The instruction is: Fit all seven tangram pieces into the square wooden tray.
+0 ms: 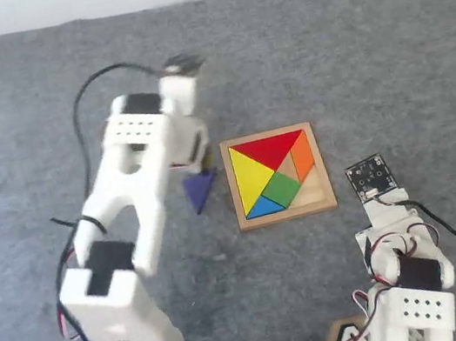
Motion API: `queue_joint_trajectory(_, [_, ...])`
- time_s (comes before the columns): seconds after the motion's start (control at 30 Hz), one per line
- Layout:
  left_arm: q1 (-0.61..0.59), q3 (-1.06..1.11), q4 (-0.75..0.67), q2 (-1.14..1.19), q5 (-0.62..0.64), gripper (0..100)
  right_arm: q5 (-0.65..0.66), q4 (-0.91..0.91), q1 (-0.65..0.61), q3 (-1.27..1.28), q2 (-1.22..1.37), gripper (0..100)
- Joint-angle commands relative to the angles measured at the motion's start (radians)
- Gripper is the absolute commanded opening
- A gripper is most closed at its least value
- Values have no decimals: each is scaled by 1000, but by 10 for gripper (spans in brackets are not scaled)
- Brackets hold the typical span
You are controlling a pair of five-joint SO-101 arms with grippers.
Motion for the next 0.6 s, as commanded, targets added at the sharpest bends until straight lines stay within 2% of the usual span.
queue_joint_trajectory(0.0, [-87, 28, -66, 29, -120, 196, -9, -19, -10, -34, -10, 37])
queue_joint_trajectory(0.3, [-75, 85, -129, 41, -245, 196, -9, -21, -10, -34, -10, 37])
queue_joint_trajectory(0.57, [-52, 156, -181, 41, -253, 197, -9, -15, -41, -32, -10, 37])
